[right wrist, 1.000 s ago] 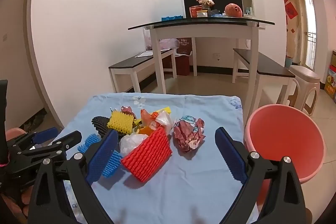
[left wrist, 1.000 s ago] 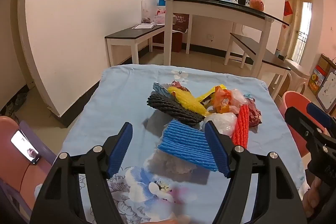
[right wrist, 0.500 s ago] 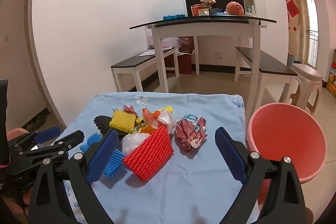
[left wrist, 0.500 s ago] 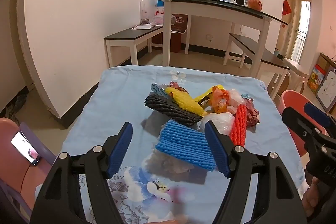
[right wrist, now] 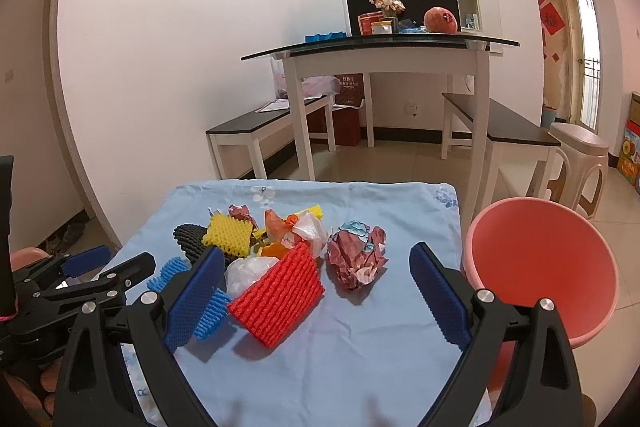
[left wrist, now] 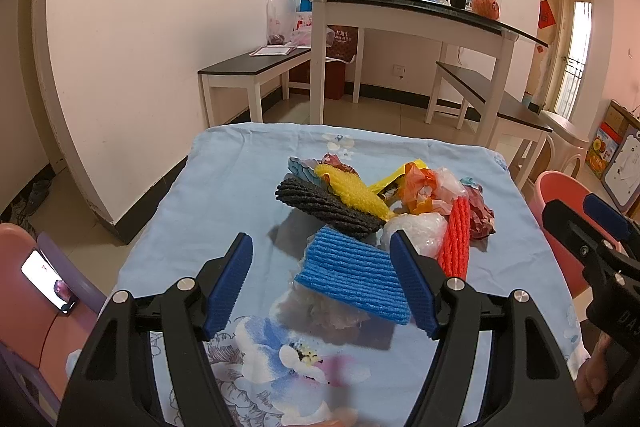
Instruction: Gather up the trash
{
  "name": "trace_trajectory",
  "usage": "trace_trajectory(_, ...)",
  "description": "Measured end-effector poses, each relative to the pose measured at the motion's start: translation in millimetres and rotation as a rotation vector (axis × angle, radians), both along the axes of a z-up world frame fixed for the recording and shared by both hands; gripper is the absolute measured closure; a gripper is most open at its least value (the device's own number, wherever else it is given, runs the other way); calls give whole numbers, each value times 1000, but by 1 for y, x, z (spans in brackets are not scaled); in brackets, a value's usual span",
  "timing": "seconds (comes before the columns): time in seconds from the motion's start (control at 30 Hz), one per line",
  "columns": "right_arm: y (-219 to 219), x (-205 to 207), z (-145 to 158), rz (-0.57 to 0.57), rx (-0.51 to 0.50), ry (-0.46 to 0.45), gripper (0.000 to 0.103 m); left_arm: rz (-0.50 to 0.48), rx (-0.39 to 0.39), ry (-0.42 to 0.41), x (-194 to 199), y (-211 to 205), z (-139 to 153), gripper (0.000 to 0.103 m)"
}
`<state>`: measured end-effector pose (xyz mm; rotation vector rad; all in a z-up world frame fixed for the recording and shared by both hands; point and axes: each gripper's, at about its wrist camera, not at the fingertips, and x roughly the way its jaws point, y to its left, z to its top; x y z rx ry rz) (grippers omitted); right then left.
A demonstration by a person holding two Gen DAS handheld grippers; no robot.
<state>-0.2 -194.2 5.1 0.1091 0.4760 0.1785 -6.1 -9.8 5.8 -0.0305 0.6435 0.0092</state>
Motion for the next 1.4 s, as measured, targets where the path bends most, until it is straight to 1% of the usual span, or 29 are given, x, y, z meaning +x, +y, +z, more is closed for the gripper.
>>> trace_trajectory(0.17,-2,-1,-2,-10,3,-2,12,-1,-9,-3,0,1,-2,31)
trace_trajectory(0.33,-5,-2,-3,-19,-3,0,14,7,-29,-1,2,18,-7,31)
trace_trajectory(0.53,-10,0,-9,-21,11,26,20,3,-85,15,-1,45,-15,31)
trace_trajectory(0.7,-11,4,-17,-8,22,57,27,-35,-117,31,-7,55,-25,31)
trace_trajectory(0.83,-8,9,-22,11,24,77,28,-78,-173,83,-4,52,-36,31)
trace_trajectory(0.97,-9,12,-25,19,29,84,29,-84,-202,107,9,49,-39,31)
trace_trajectory(1.03,-10,14,-26,21,33,90,29,-88,-206,106,15,47,-39,31)
trace_trajectory(1.2,-12,17,-28,39,55,109,35,-112,-180,86,33,40,-31,31)
trace_trajectory(1.27,-12,17,-28,45,58,111,35,-113,-168,76,41,40,-25,31)
trace_trajectory(1.33,-11,20,-27,47,62,116,35,-108,-190,84,50,44,-22,31)
trace_trajectory(1.4,-9,23,-27,54,73,124,35,-99,-234,106,62,49,-23,31)
